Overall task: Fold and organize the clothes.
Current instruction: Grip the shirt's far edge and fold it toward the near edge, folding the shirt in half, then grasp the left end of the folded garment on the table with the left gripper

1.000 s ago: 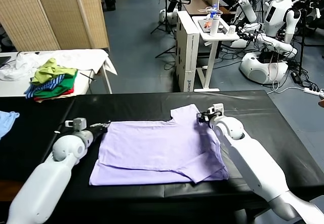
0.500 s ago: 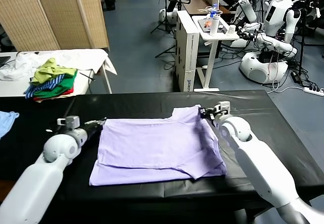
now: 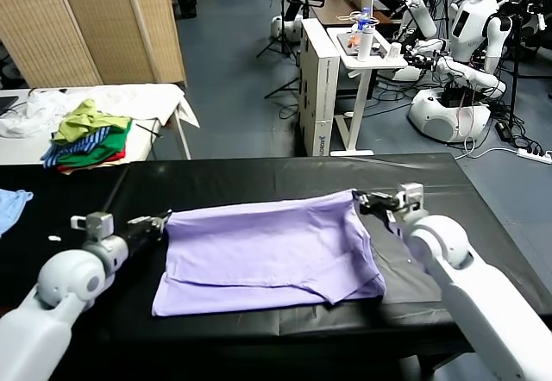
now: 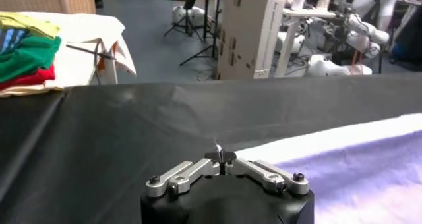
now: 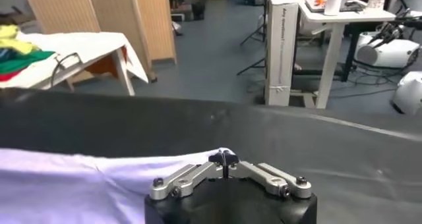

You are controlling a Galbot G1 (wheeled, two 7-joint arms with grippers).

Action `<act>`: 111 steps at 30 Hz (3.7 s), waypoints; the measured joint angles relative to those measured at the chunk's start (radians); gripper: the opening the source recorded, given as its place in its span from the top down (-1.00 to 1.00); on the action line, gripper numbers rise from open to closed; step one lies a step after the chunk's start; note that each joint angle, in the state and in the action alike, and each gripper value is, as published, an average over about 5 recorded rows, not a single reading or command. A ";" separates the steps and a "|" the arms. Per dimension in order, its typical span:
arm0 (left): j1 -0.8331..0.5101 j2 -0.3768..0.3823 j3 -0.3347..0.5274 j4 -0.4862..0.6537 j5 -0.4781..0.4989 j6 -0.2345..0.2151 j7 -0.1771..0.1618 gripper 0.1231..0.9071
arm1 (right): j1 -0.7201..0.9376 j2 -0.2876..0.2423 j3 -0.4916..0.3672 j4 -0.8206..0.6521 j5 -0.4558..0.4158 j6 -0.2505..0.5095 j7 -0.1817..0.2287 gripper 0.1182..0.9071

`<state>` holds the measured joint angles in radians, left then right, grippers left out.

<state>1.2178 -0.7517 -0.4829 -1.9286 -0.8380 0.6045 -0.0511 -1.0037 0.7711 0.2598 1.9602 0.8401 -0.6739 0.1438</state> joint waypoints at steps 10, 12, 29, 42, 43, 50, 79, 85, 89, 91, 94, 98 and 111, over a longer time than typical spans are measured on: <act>0.121 -0.004 -0.036 -0.058 0.072 0.006 0.014 0.94 | -0.142 -0.026 0.029 0.048 -0.021 -0.014 0.000 0.95; 0.141 -0.006 -0.042 -0.065 0.084 0.007 0.016 0.94 | -0.157 -0.025 0.030 0.052 -0.026 -0.014 0.000 0.95; 0.224 -0.045 -0.061 -0.102 0.164 0.012 0.024 0.94 | -0.203 -0.021 0.040 0.068 -0.037 -0.012 -0.002 0.95; 0.286 -0.051 -0.122 -0.154 0.170 0.017 0.013 0.94 | -0.200 -0.016 0.035 0.068 -0.038 -0.011 -0.004 0.95; 0.291 -0.052 -0.126 -0.158 0.170 0.017 0.012 0.94 | -0.200 -0.016 0.035 0.068 -0.038 -0.011 -0.004 0.95; 0.321 -0.070 -0.134 -0.166 0.202 0.019 0.015 0.94 | -0.204 -0.024 0.038 0.080 -0.033 -0.023 -0.007 0.95; 0.178 -0.178 -0.120 -0.081 0.145 -0.025 -0.019 -1.00 | -0.071 0.120 0.062 0.015 -0.004 0.008 0.101 -1.00; 0.151 -0.214 -0.103 -0.026 0.139 -0.027 -0.017 -1.00 | -0.008 0.189 0.022 -0.075 -0.024 0.008 0.115 -0.92; 0.148 -0.223 -0.100 -0.012 0.140 -0.027 -0.016 -1.00 | 0.012 0.225 0.006 -0.128 -0.046 0.009 0.110 -0.74; 0.150 -0.226 -0.099 -0.006 0.143 -0.026 -0.015 -1.00 | 0.017 0.242 0.001 -0.149 -0.054 0.008 0.108 -0.71; 0.154 -0.229 -0.099 -0.001 0.148 -0.025 -0.014 -1.00 | 0.016 0.262 -0.003 -0.166 -0.062 0.007 0.104 -0.63; 0.161 -0.234 -0.097 -0.003 0.150 -0.024 -0.014 -0.84 | 0.010 0.275 -0.005 -0.172 -0.072 0.006 0.097 -0.41; 0.148 -0.239 -0.073 0.007 0.171 -0.034 0.005 0.87 | -0.036 0.307 0.018 -0.154 -0.174 0.069 0.105 0.94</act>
<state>1.3662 -0.9910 -0.5554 -1.9215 -0.6669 0.5709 -0.0458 -1.0397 1.0777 0.2778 1.8066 0.6659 -0.6052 0.2488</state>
